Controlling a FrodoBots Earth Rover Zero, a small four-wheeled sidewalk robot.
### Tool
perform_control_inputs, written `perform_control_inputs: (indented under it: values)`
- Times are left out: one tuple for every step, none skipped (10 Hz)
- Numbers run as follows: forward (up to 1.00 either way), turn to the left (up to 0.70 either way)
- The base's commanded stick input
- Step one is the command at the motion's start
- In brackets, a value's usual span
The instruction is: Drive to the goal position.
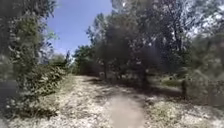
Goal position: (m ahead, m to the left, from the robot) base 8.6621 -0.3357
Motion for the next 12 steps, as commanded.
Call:
perform_control_inputs:
  values:
    - [0.50, 0.48]
    - [0.50, 0.36]
    - [0.50, 0.00]
    - [0.50, 0.00]
    - [0.50, 0.00]
    - [0.50, 0.00]
    - [0.50, 0.00]
    - [0.50, 0.00]
    - [0.50, 0.00]
    - [0.50, 0.00]
    - [0.50, 0.00]
    - [0.50, 0.22]
